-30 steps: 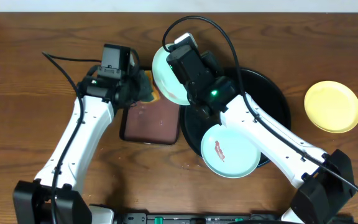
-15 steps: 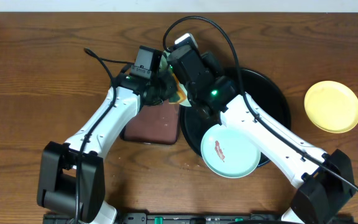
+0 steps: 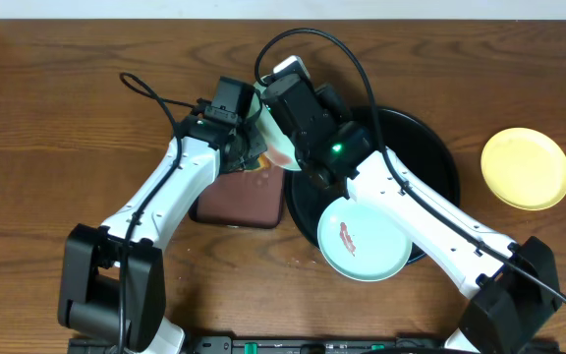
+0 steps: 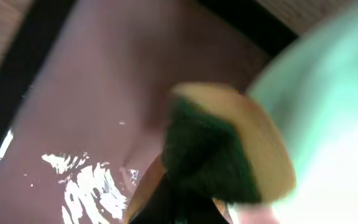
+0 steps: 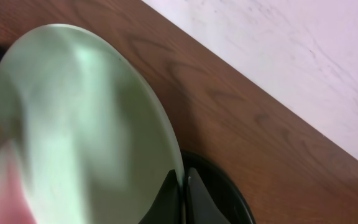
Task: Clean dirty plates on tray and stack at the side
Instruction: 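Rub the sponge on the raised green plate held by the right gripper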
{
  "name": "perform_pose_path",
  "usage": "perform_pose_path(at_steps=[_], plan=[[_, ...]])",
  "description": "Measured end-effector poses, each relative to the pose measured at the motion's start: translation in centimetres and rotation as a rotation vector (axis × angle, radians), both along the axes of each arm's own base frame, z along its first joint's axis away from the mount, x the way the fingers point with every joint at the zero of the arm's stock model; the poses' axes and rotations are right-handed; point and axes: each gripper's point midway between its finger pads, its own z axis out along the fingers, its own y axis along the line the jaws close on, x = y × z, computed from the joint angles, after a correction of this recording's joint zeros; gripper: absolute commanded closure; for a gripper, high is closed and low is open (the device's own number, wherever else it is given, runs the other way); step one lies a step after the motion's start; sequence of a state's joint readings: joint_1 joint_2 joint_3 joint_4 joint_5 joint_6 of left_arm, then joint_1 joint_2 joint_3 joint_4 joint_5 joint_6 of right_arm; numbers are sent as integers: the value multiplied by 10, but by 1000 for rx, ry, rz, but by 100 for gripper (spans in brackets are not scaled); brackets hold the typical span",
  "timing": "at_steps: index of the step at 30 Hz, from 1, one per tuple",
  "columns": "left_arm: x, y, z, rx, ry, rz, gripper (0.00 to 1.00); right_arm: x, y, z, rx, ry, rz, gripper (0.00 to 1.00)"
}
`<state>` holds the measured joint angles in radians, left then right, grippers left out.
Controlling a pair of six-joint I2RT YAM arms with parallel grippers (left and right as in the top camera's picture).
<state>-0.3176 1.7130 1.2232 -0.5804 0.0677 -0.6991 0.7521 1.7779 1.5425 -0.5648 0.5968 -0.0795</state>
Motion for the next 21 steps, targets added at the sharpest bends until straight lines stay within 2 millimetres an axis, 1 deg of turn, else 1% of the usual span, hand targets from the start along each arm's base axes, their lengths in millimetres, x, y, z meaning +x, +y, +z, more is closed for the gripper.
perform_pose_path(at_steps=[4, 9, 13, 16, 18, 20, 21], plan=[[3, 13, 4, 26, -15, 32, 92, 0, -1, 0, -3, 2, -1, 99], [-1, 28, 26, 33, -47, 67, 92, -1, -1, -1, -7, 4, -2, 99], [-8, 31, 37, 27, -52, 67, 93, 0, -2, -1, -8, 3, -4, 99], [-17, 30, 34, 27, -15, 48, 92, 0, -2, 0, -8, 1, -5, 99], [-24, 31, 32, 31, 11, 35, 83, 0, -2, 0, -7, -1, -6, 99], [-26, 31, 30, 37, 22, 17, 59, 0, -2, 0, -8, -2, -7, 99], [-28, 30, 30, 41, 25, 0, 49, 0, -2, 0, -8, -2, -7, 99]])
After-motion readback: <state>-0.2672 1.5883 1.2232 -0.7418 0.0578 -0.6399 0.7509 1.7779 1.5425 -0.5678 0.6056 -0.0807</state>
